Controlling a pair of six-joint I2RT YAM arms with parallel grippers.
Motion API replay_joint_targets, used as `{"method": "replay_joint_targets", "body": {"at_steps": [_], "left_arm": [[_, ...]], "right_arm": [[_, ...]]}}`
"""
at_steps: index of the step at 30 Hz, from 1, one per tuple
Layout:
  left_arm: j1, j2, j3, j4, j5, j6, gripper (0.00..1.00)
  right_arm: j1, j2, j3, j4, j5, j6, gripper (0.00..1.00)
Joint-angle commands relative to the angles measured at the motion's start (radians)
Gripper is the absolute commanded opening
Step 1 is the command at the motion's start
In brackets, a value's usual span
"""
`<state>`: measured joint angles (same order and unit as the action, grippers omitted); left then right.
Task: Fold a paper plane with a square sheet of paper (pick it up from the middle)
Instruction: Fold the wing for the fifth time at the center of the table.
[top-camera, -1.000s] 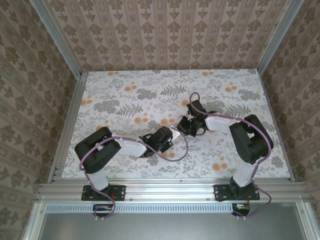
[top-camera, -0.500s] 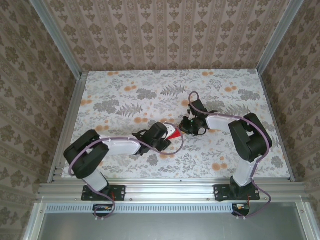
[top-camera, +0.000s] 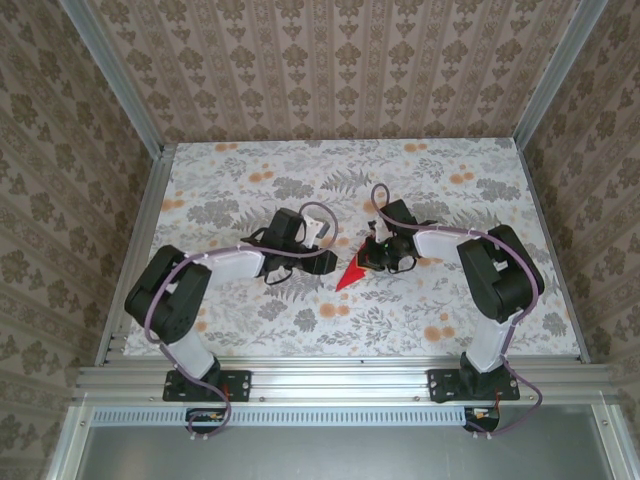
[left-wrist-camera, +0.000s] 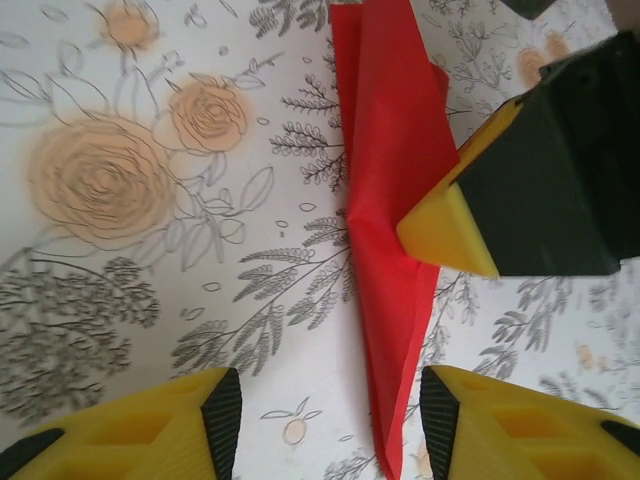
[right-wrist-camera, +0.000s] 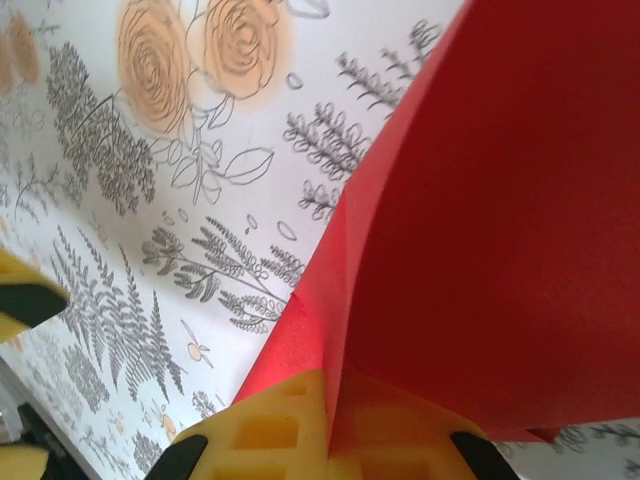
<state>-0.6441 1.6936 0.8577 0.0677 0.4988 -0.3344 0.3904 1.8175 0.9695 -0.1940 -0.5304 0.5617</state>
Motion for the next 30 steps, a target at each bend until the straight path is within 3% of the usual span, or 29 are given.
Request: {"method": "replay_joint_targets", "body": {"at_steps": [1,15,30], "left_arm": [[0.008,0.058,0.044,0.021,0.186,-0.123,0.5],[-0.007,0.178,0.122,-0.065,0.217,-0.154,0.3],[-0.051,0.231,0.187,-0.146,0.161,-0.098,0.2]], "right_arm": [[-0.003,0.025,0.005,-0.016,-0.092,-0.093,0.01],[-0.025,0.021,-0.04,0.057,-0.134,-0.105,0.04],[-0.031,0.029,-0.067,0.11,-0.147,-0.074,0.11]]}}
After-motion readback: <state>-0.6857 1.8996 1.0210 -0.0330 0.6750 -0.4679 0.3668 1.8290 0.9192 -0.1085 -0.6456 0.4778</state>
